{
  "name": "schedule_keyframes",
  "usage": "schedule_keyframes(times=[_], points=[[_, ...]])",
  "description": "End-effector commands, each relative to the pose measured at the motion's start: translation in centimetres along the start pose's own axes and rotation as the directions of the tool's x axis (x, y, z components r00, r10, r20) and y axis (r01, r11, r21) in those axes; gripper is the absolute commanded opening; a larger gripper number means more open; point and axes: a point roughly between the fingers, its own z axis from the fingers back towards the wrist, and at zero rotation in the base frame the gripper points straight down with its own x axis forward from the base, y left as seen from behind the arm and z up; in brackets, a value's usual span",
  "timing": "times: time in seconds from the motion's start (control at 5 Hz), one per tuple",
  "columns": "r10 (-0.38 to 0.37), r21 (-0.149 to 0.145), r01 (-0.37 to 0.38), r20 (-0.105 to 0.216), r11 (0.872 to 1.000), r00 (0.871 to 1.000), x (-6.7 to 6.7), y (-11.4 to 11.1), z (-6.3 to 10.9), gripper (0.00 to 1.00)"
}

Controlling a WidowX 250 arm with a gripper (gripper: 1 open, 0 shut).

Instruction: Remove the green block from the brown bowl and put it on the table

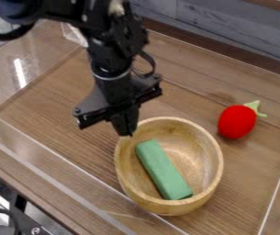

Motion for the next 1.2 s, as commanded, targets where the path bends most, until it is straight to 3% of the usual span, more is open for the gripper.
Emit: schedule_keyframes(times=[0.0,0.2,0.6,0.8,1.0], points=[[0.014,0.007,-0.014,0.023,1.0,1.0,-0.9,-1.5,0.2,0.0],[0.024,0.026,-0.024,0.032,0.999,0.999,-2.2,-2.5,-0.1,1.0],[0.063,0.078,-0.065,0.034,0.995,0.997,-2.2,-2.6,-1.3,1.0],[0.098,0.109,-0.101,0.032,0.989,0.995,-3.7,-2.5,-3.0,1.0],[0.087,0.144,-0.088,0.015,0.986,0.996,-5.0,-2.0,-4.0,1.0]])
